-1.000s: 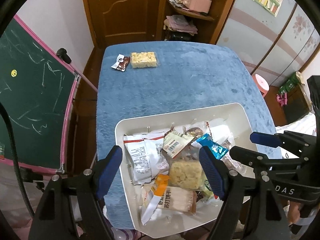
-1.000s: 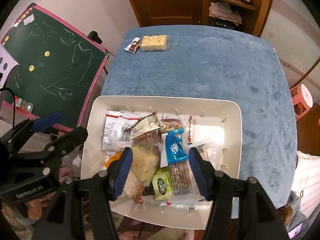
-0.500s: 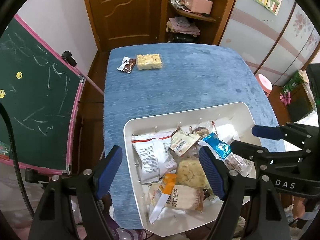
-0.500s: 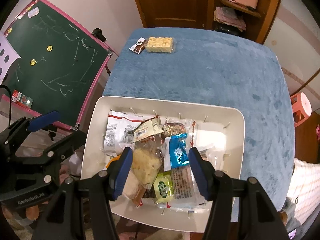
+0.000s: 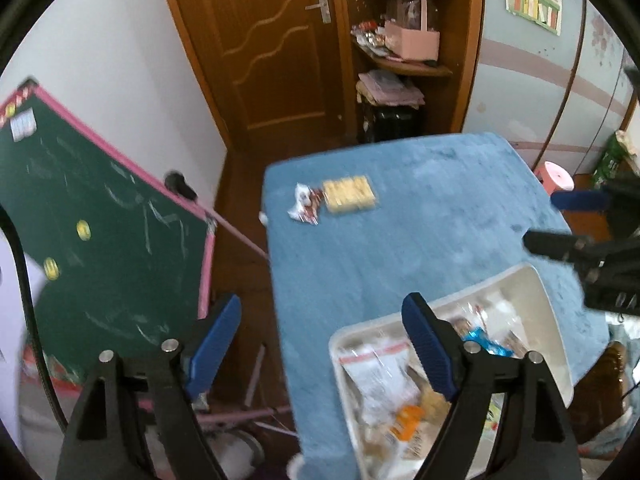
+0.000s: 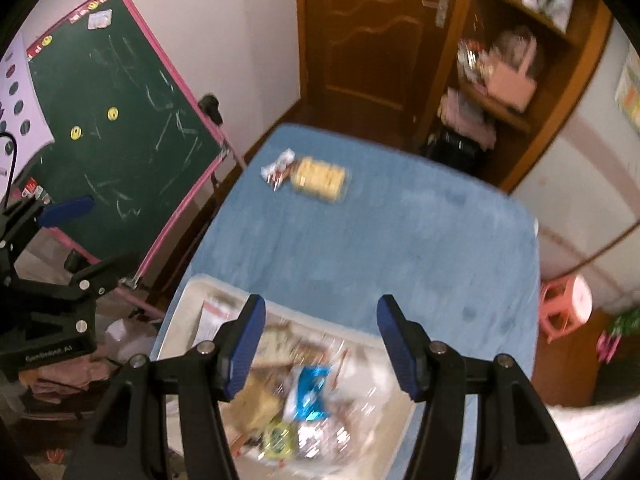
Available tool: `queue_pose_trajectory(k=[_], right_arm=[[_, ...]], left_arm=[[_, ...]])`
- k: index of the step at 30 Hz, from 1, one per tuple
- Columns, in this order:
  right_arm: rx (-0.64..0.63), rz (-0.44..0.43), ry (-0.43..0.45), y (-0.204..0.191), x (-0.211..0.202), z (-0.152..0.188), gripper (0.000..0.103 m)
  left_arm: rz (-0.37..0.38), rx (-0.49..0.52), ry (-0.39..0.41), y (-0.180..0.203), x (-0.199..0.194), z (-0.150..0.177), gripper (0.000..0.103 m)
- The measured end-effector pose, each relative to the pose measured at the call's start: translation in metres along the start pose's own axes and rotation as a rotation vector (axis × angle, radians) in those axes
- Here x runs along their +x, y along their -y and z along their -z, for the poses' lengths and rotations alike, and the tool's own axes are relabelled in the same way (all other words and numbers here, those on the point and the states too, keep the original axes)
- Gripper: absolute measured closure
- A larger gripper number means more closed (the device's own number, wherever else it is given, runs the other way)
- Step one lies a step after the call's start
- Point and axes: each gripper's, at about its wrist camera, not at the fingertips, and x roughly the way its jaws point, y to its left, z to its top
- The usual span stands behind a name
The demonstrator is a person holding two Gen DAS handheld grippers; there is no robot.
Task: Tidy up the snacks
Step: 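Move both tools from the tray over the cracker pack and brown wrapper, then grasp the brown wrapper with the left tool while the right tool grasps the clear cracker pack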
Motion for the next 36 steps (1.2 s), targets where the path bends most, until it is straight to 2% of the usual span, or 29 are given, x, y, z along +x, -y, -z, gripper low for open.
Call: queue_pose_trajectory(k=[5, 8, 12, 16, 19, 21, 25, 31, 36], right_arm=[[-0.093, 0.018, 0.033, 0.011, 0.002, -0.055, 0.044], [-0.147, 0.016, 0.027, 0.018, 0.017, -0.090, 0.043], [-0.201, -0.003, 0.029, 0.029, 0.055, -0.134, 0.043], [-0.307, -0.045, 0.060, 0.034, 0.104, -0.154, 0.043], [-0.412, -0.061, 0.018, 0.034, 0.158, -0.160, 0.043], [-0.455, -0.096, -0.031, 0.034, 0.198, -0.161, 0.043], [-0.516, -0.134, -0.056, 0.030, 0.254, -0.159, 0.043], [-0.620, -0.219, -0.059, 0.017, 0.293, -0.151, 0.043], [-0.692, -0.286, -0.082, 0.004, 0.312, -0.144, 0.043]], left_arm=[[-0.012, 0.058, 0.014, -0.012, 0.016, -0.052, 0.020], [-0.026, 0.079, 0.002, -0.019, 0.036, -0.085, 0.020], [-0.012, 0.081, -0.035, -0.025, 0.078, -0.121, 0.020], [0.027, 0.115, -0.099, -0.027, 0.135, -0.141, 0.020], [0.084, 0.142, -0.173, -0.029, 0.186, -0.148, 0.020], [0.095, 0.152, -0.215, -0.030, 0.217, -0.149, 0.020], [0.100, 0.182, -0.286, -0.036, 0.273, -0.145, 0.020], [0.135, 0.206, -0.365, -0.041, 0.330, -0.133, 0.020], [0.191, 0.240, -0.386, -0.034, 0.346, -0.124, 0.020]])
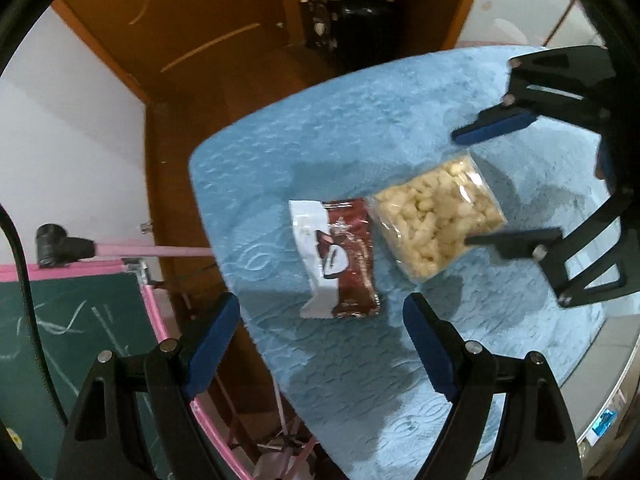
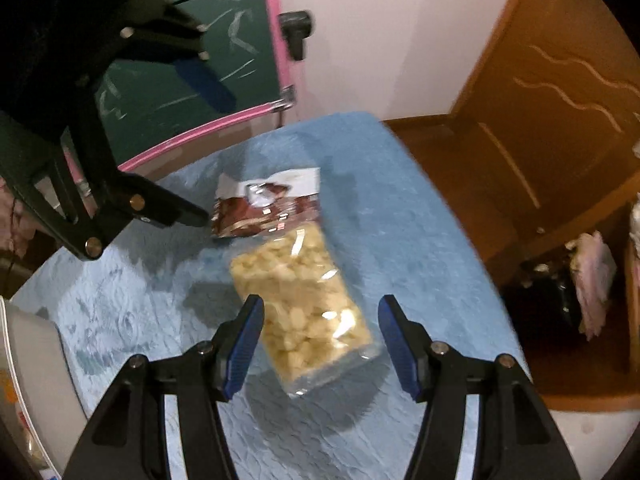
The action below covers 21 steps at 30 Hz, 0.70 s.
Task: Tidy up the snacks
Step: 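Grasp the brown wrapper with the left tool while the right tool grasps the clear cracker pack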
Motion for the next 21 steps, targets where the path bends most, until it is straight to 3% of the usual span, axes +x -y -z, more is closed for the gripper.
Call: queue_pose_trajectory(k=[4, 10, 16, 21], right_arm=[[-0.066, -0.004, 0.000, -0.014, 0.011, -0.002, 0.039], [-0.155, 0.114, 0.002, -0.036, 0.032, 0.001, 0.030], [-0.070, 0.145, 0.016, -0.029, 0.027, 0.007, 0.039], [0.025, 0.190, 0.023, -0.017, 0.016, 0.023, 0.040]], left_arm=[[0.007, 0.020, -0.018, 0.003, 0.008, 0.001, 0.020], [0.010, 0.007, -0.031, 0.003, 0.019, 0.000, 0.020], [0.020, -0.026, -0.023, 0.000, 0.027, -0.010, 0.020], [-0.003, -0.051, -0.030, 0.007, 0.041, -0.022, 0.020]])
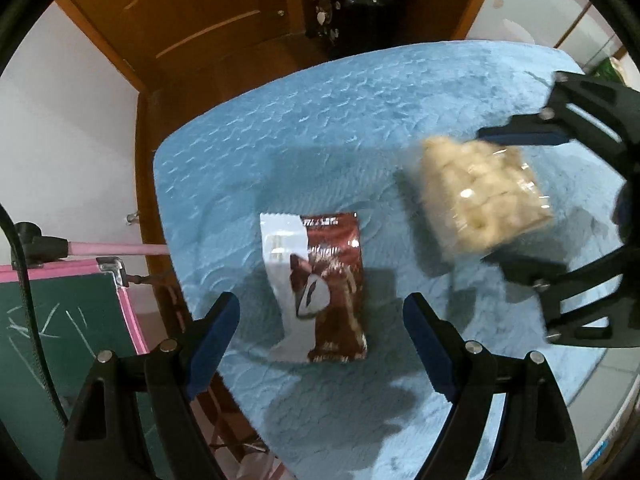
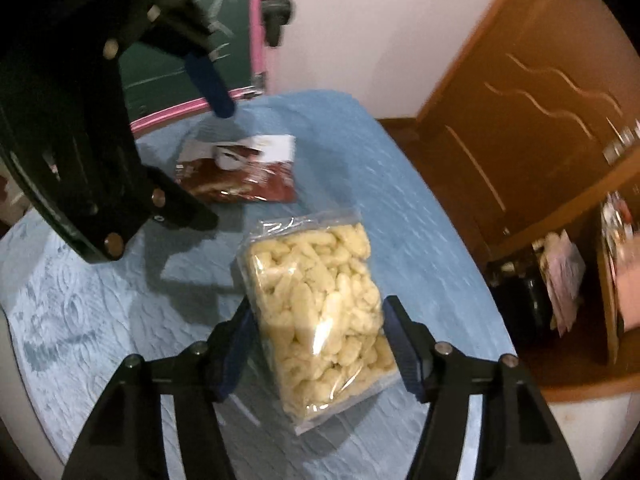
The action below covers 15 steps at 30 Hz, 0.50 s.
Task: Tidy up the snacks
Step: 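Grasp the brown wrapper with the left tool while the right tool grasps the clear cracker pack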
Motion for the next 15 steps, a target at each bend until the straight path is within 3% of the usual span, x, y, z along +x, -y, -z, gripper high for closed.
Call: queue_pose_trajectory(k=[1, 3, 4, 6, 11, 15], right_arm=[[0.038, 0.007, -0.003, 0.006, -0.002, 0.004, 0.040], [0.103, 0.016, -0.013, 0.021, -0.002, 0.014, 0.040], [0.134, 0.018, -0.018, 0.026, -0.002, 0.017, 0.040], [0.175, 0.025, -0.024, 0.031, -0.004, 0.021, 0.040], [0.247, 0.048, -0.043, 0.041, -0.014, 0.031, 0.041], [0.273, 0.064, -0.033, 0.046, -0.033, 0.037, 0.041]], left_arm=[[-0.022, 0.001, 0.000, 0.002, 0.003, -0.002, 0.020], [-0.058, 0.007, -0.014, 0.006, 0.011, -0.005, 0.037], [-0.047, -0.001, -0.024, 0.008, 0.014, -0.006, 0.038], [0.004, -0.041, -0.008, 0.007, 0.011, -0.007, 0.055], [-0.021, -0.080, 0.009, 0.015, 0.002, -0.001, 0.063], [0.002, -0.089, 0.038, 0.025, -0.026, 0.012, 0.066]])
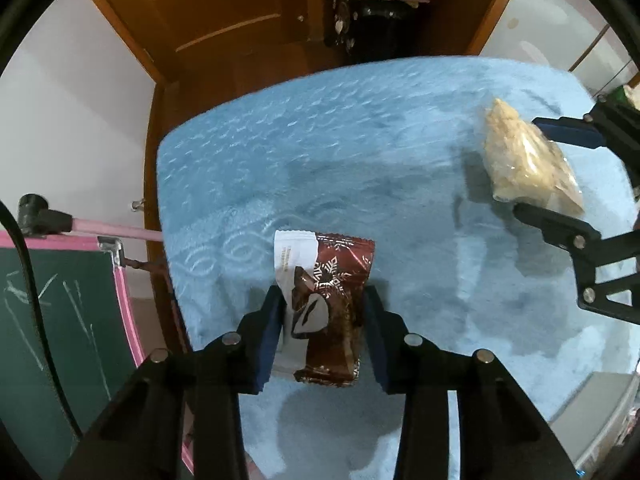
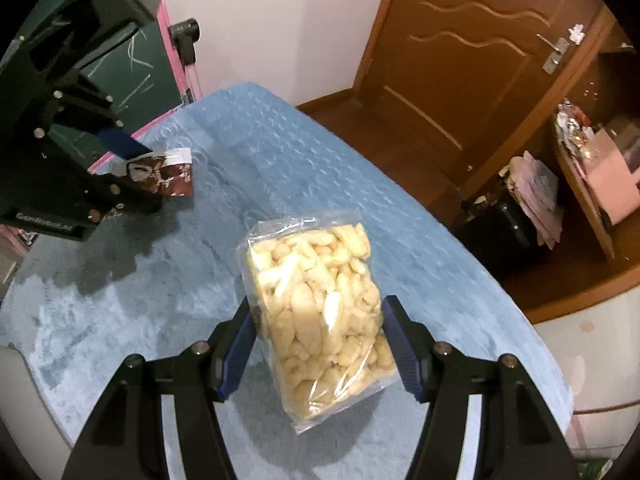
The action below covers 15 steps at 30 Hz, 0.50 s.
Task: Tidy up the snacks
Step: 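Carry the brown wrapper and cracker pack into the tray and open both tools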
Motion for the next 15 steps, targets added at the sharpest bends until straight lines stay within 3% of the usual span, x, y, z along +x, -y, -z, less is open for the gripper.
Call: queue_pose_trajectory(k=[7, 15], right_arm=[[0.053, 0.036, 0.051, -0.001, -0.074, 0.010, 0.041], [0.142, 0.063, 0.104, -0.028, -0.180, 0.038, 0.041]], left_arm=[[0.026, 0.035, 0.106, 0.020, -0.090, 0.034, 0.066], [0.042, 0.050, 0.201, 0.073, -0.193, 0.107, 0.066]])
